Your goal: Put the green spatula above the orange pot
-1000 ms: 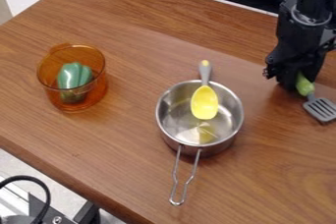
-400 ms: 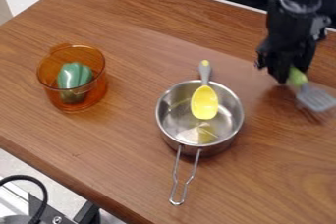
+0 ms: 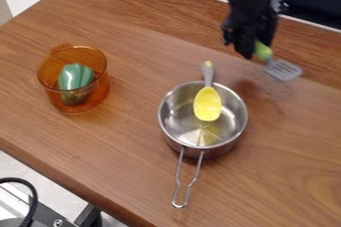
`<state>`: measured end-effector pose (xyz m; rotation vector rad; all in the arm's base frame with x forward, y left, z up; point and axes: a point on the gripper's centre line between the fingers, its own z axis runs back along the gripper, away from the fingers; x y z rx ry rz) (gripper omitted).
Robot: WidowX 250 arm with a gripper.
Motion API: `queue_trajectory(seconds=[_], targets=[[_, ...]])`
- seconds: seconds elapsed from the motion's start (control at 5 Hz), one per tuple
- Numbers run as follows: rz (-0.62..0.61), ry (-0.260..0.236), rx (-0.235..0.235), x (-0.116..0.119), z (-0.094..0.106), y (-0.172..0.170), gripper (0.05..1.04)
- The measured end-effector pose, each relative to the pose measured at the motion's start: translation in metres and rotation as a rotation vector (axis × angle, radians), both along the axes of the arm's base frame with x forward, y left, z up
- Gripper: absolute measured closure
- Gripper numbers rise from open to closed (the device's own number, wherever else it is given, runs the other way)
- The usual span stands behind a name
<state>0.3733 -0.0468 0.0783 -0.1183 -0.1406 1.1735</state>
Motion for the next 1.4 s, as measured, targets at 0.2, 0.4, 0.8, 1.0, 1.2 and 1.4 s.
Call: queue_trajectory(seconds=[0.2, 0.4, 0.8, 1.0, 1.2, 1.4], targets=[[0.097, -0.027, 0.018, 0.000, 0.016, 0.033, 0.685], [0.218, 0.014, 0.044, -0.012, 0.017, 0.066, 0.685], [0.300, -0.023, 0.113, -0.040, 0.000, 0.127, 0.685], [0.224, 0.009, 0.081, -0.043, -0.014, 0.151, 0.685], [0.183, -0.028, 0.042, -0.037, -0.025, 0.168, 0.685], [0.141, -0.022, 0.042, -0.034, -0.030, 0.175, 0.685]])
